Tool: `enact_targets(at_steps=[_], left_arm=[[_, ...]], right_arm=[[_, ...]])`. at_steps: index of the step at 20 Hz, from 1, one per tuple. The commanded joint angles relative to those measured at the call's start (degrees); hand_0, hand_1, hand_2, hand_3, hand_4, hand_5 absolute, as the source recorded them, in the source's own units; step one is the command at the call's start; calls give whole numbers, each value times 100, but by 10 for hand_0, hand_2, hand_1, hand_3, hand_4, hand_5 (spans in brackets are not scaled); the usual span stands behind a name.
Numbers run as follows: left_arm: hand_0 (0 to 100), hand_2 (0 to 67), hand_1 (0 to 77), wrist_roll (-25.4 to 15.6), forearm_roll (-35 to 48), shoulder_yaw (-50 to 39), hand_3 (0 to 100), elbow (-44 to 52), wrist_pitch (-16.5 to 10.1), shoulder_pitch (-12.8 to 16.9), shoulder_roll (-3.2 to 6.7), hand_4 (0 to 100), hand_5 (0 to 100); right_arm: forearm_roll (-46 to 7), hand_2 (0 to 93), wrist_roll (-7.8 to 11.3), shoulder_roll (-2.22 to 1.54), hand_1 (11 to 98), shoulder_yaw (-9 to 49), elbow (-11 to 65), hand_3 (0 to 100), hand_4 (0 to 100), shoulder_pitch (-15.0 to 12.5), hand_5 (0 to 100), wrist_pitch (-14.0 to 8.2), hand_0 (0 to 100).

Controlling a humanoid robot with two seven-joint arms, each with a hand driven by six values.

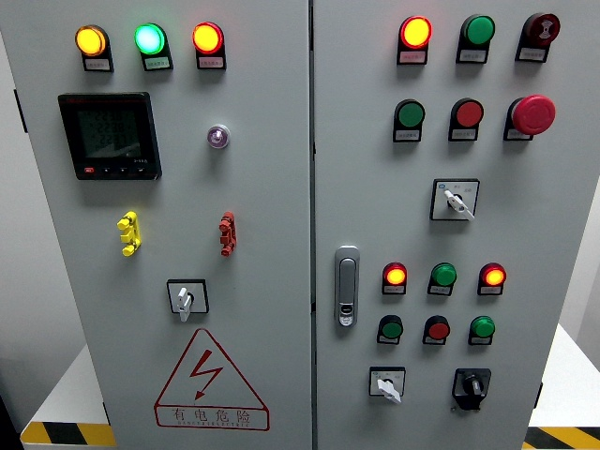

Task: Turn on light switch 1

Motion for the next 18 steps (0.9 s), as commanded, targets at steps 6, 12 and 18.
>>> enact_targets(at_steps=[6,12,18], left_arm=[[0,286,325,15,-184,28,640,-994,72,0,8,802,478],[0,305,425,374,-299,142,683,-1286,624,-192,26,858,574],[0,313,486,682,-598,142,716,-1408,793,-510,17,884,609]], right_arm=[[0,0,3,0,225,0,0,110,230,-2,147,0,0],[0,0,-5,0,226,0,0,110,230,-2,147,0,0],[0,0,3,0,224,0,0,110,230,-2,147,0,0]])
